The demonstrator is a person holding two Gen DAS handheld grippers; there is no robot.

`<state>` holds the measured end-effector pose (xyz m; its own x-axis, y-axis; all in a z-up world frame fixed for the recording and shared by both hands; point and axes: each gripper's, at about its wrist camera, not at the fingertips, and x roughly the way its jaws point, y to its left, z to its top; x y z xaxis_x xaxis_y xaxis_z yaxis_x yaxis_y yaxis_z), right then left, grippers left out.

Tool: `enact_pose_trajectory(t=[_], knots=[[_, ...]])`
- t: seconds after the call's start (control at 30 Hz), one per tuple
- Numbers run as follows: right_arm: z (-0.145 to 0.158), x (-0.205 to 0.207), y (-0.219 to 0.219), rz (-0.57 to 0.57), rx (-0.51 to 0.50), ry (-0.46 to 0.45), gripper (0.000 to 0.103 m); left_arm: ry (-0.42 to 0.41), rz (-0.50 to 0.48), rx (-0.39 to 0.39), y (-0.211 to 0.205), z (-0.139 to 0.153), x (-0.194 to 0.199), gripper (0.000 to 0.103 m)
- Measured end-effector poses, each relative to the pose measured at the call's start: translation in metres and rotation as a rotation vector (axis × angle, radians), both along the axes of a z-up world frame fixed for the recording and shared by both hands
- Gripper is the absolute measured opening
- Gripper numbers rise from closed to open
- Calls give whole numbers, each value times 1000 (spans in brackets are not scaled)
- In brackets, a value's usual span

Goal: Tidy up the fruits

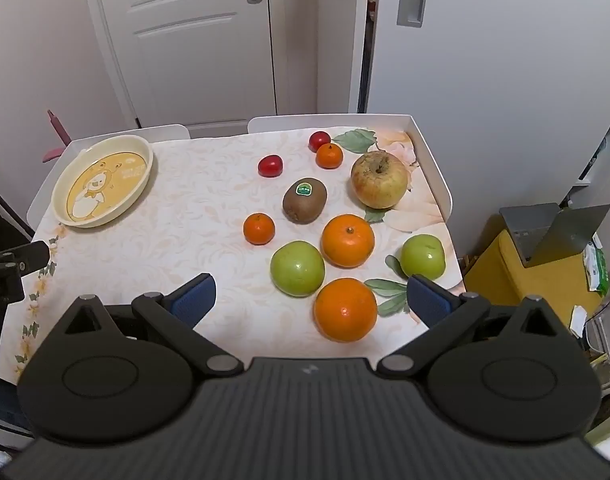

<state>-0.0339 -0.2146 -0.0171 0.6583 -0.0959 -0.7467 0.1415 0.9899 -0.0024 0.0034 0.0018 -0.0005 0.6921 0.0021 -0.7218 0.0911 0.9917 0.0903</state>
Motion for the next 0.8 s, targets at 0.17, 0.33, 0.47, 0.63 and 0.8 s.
enact_pose_trajectory(t=[0.17, 0.33, 0.47, 0.63, 0.8], knots=[[0, -1, 1, 0, 4, 1, 103, 5, -3, -9, 2, 1, 1, 103], [0, -1, 0, -4, 6, 2, 103, 8, -2, -11, 0, 0, 2, 103], [0, 0, 0, 0, 5, 3, 103, 12, -11, -17, -2, 0, 1, 103], [1, 1, -1, -1, 7, 1, 103, 15, -18, -17, -2, 1, 2, 103], [1, 1, -1, -3, 11, 0, 103, 14, -15, -18, -1, 1, 3, 103]])
